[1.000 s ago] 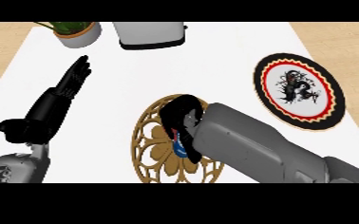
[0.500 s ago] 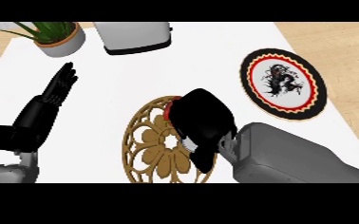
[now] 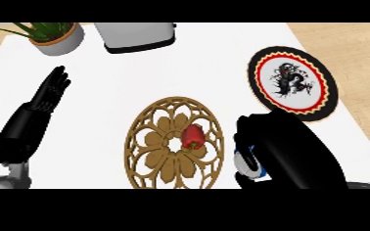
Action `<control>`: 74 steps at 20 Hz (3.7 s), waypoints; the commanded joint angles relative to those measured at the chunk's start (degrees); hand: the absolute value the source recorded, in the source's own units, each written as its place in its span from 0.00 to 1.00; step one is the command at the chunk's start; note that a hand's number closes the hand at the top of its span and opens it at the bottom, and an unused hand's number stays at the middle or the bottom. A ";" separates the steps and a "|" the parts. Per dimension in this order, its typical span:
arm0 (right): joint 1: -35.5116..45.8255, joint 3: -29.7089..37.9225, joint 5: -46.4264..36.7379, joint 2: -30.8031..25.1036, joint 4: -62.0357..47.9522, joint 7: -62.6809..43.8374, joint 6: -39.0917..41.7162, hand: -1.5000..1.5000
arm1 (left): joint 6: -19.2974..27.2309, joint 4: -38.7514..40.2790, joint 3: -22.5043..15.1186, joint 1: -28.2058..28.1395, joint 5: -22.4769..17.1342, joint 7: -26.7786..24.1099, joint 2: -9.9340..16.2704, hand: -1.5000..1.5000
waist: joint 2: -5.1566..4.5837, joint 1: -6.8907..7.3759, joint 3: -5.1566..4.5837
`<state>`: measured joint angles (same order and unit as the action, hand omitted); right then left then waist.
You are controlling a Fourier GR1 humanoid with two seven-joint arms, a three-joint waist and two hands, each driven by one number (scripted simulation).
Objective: Pick the can from the placemat and place it in the plate
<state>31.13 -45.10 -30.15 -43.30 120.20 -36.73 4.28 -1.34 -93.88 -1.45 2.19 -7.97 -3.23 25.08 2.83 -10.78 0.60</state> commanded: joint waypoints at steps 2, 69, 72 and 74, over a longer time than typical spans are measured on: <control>-13.43 5.27 -5.86 -11.50 10.90 1.44 -9.58 1.00 | 0.07 -2.60 -2.06 -0.50 1.03 0.20 -0.96 0.50 | -1.14 1.83 -0.02; -7.21 57.17 39.37 -8.73 -97.33 89.83 35.29 0.00 | -7.70 -1.84 -2.47 8.26 6.01 3.49 -8.09 0.50 | -3.14 11.40 -0.39; -7.56 57.73 40.07 -12.26 -98.29 89.57 38.46 0.00 | -6.52 -0.26 -1.93 8.93 7.35 2.46 -8.32 0.50 | -3.33 11.36 -0.32; -8.93 57.44 40.31 -12.71 -97.37 90.30 39.58 0.00 | -6.48 0.47 -1.96 9.88 7.44 3.03 -8.54 0.50 | -3.30 10.98 -0.30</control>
<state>23.50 11.72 9.26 -53.56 24.27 44.67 30.47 -8.23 -94.54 -3.50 10.36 -1.02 -0.80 17.01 -0.38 0.46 0.25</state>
